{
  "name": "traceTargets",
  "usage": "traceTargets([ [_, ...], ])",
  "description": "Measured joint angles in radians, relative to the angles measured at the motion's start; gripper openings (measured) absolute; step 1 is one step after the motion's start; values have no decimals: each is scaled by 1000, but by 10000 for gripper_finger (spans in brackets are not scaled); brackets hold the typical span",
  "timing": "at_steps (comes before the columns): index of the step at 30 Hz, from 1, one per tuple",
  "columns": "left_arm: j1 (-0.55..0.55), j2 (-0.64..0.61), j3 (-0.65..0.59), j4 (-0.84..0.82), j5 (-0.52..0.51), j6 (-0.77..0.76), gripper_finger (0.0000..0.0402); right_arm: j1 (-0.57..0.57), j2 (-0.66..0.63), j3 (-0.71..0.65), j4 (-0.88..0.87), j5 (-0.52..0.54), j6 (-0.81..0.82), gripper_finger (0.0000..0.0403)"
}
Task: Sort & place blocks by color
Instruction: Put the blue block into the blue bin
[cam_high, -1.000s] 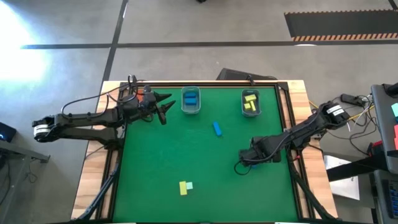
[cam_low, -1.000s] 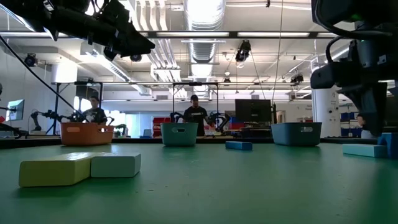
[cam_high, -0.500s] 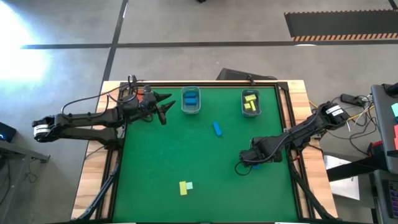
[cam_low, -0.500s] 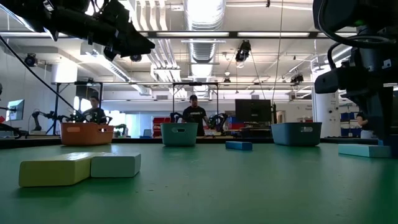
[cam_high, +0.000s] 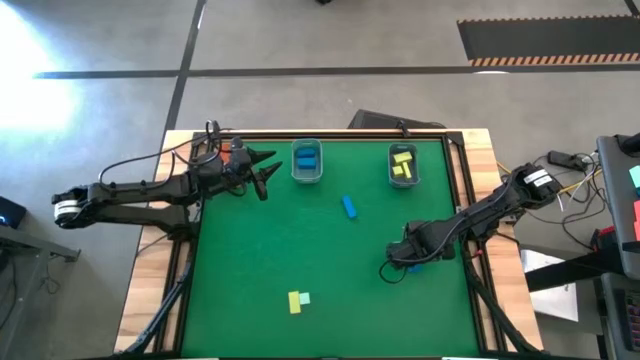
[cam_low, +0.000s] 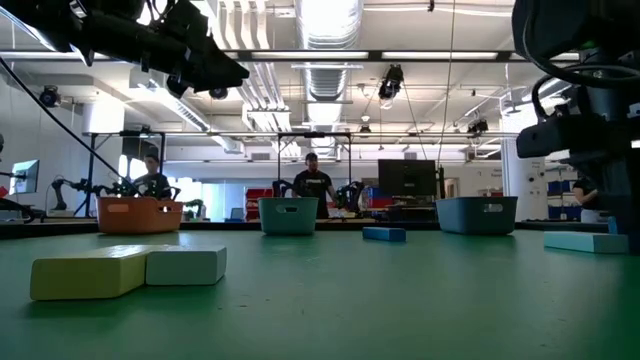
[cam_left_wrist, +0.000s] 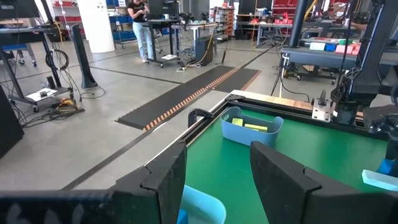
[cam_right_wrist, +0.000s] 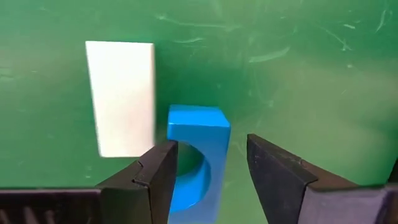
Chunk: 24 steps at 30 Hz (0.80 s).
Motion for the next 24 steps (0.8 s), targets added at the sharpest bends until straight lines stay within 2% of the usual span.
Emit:
traceTargets([
  [8, 0, 0, 0, 1, 0, 0, 161, 27, 0, -52, 82, -7, -2, 153],
  [19, 0, 0, 0, 1, 0, 0, 161, 28, -3, -54, 78, -7, -18, 25],
  [24, 0, 0, 0, 1, 0, 0, 161, 23, -34, -54, 51, -30, -38, 27],
])
